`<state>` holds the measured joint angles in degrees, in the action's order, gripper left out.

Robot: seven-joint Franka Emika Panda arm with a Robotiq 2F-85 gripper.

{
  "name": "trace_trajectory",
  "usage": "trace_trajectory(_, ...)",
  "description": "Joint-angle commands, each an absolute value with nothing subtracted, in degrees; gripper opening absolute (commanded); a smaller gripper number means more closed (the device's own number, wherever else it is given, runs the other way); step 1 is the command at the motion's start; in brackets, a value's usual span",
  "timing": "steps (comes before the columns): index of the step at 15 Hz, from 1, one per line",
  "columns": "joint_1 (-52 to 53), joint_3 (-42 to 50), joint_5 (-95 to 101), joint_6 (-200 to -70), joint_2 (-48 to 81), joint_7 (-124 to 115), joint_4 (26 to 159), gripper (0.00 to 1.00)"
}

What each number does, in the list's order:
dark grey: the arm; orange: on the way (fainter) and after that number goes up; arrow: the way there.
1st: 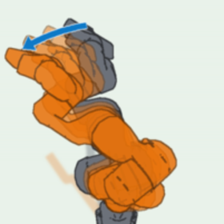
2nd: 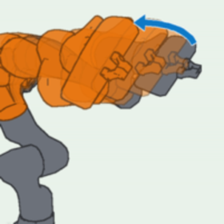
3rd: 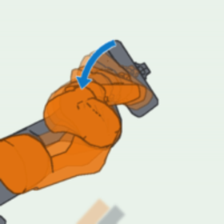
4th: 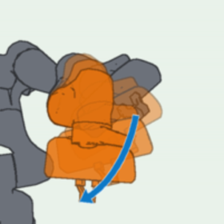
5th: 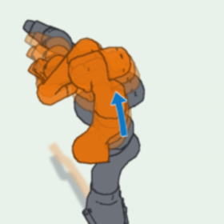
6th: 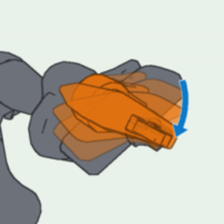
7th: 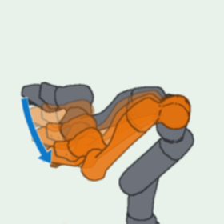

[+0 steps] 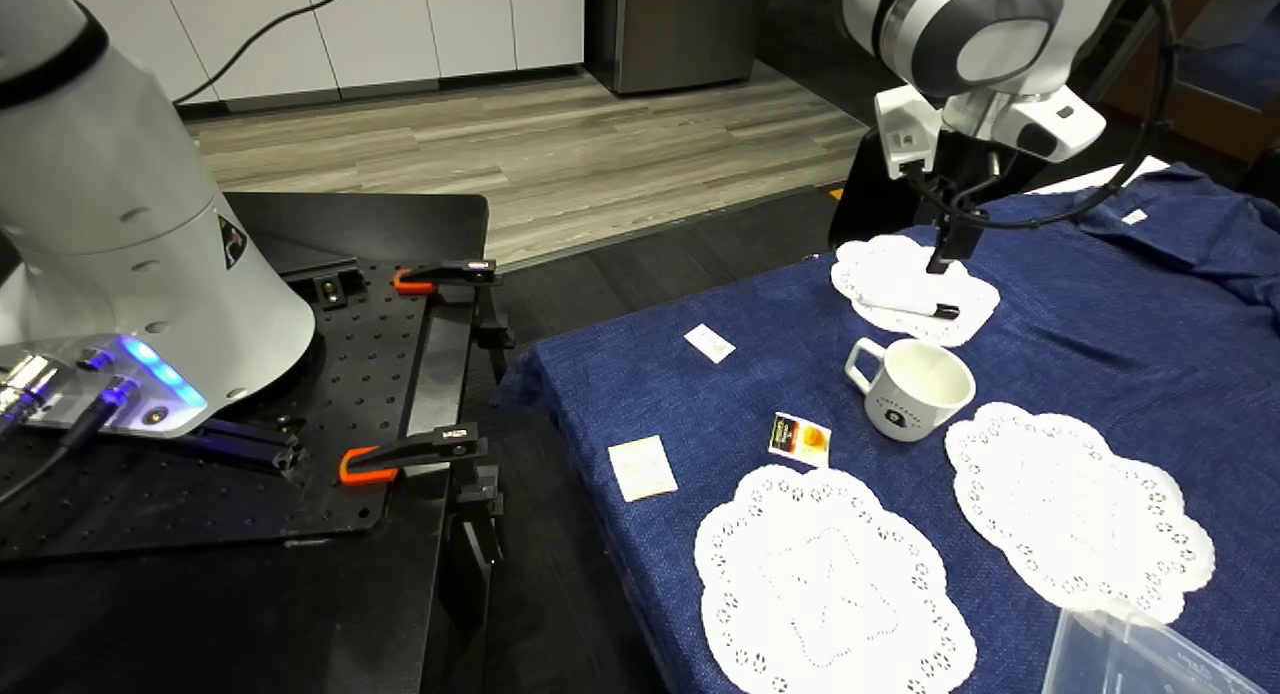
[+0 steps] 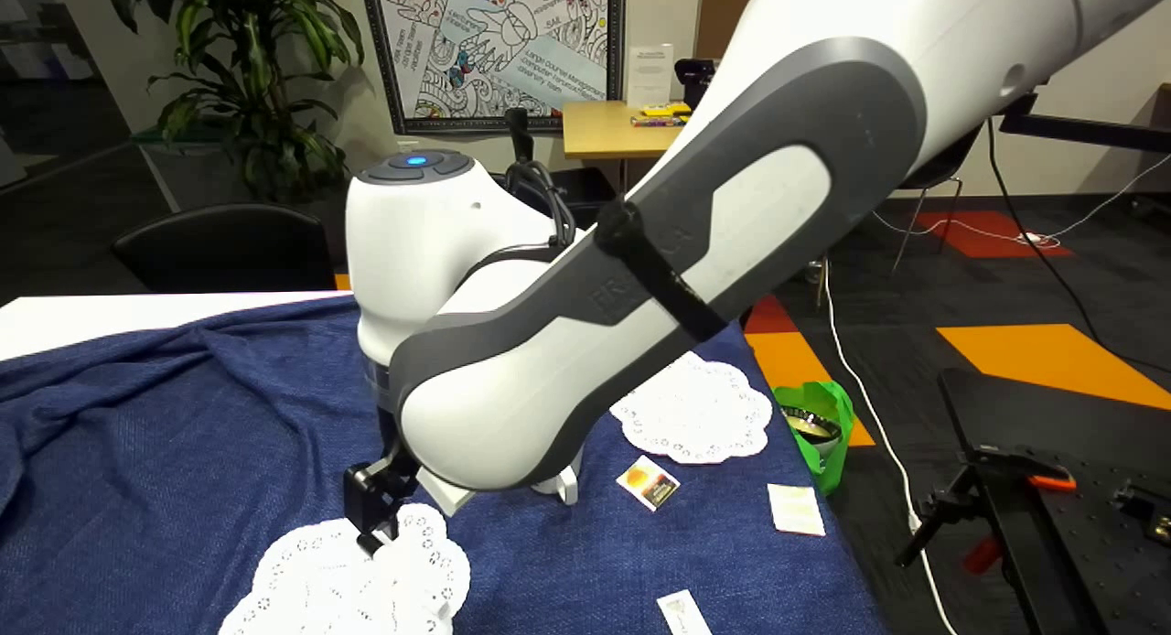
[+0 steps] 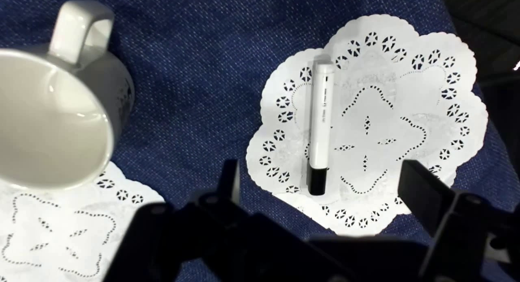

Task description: Remove the black marker from the white mug and put it on the table

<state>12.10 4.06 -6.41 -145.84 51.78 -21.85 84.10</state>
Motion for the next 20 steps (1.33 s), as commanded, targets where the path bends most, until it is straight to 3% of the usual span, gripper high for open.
trace_trajectory(1, 13.37, 5.3, -5.03, -147.22, 48.35, -24.62, 88.16, 1.0)
trace_trajectory(20, 17.71, 8.69, -1.25, -159.1, 23.46, -32.45, 114.08, 1.0)
